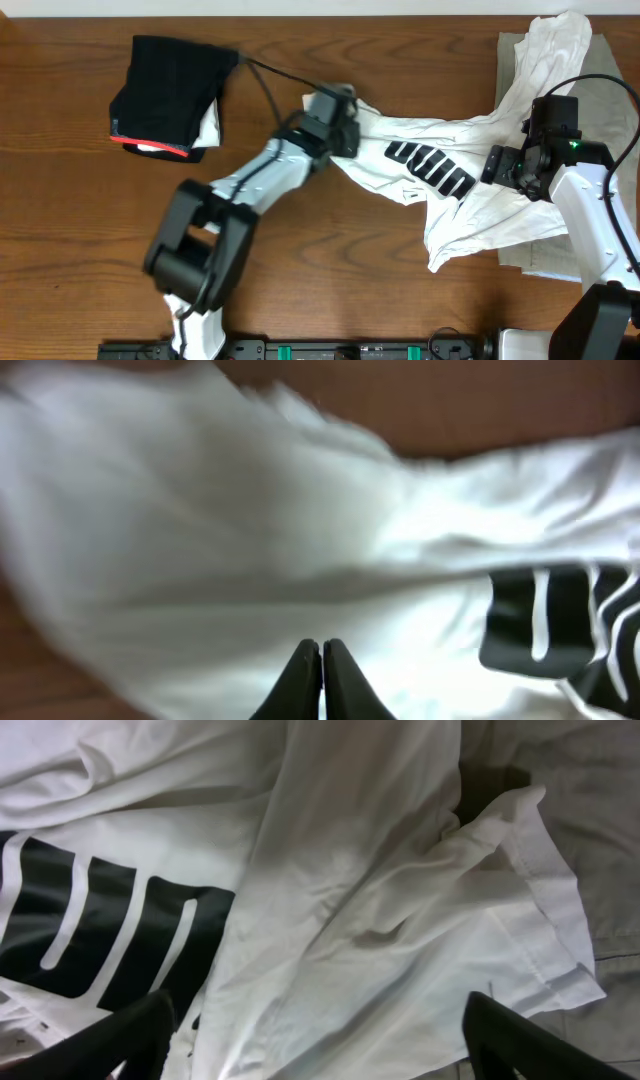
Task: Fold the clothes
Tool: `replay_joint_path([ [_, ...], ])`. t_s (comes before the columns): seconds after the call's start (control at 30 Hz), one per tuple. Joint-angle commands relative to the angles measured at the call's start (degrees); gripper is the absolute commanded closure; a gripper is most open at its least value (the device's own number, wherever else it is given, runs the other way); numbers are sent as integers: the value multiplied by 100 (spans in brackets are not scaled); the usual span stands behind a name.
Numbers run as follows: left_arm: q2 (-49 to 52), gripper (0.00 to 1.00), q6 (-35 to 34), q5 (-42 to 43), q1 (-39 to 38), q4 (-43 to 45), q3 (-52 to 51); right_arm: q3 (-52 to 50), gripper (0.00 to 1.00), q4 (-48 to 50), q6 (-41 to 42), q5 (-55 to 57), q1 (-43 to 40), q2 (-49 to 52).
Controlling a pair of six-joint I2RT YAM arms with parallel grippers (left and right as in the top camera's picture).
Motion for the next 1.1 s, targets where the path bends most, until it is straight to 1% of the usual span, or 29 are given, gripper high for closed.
replay_joint_path([
  [0.0, 374, 94, -487, 160, -127, 35, 4, 63, 6, -4, 46, 15, -70, 15],
  [0.23, 625, 94, -531, 157, -251, 4, 4, 63, 1, -4, 44, 17, -70, 15],
  [0.47, 1014, 94, -527, 7, -234, -28, 4, 63, 1, -4, 42, 15, -70, 15],
  [0.63, 1464, 94, -459, 0, -175, 273, 7, 63, 1, -2, 44, 15, -70, 15],
  [0.73, 1705, 94, -461, -59, -28, 470, 7, 63, 1, -2, 44, 15, -70, 15],
  [0.83, 1897, 94, -415, -455, 190, 619, 7, 63, 1, -2, 44, 15, -70, 15],
  [1.07, 2065, 94, 190, -540, 857, 1305, 11, 63, 1, 9, 44, 15, -70, 15],
])
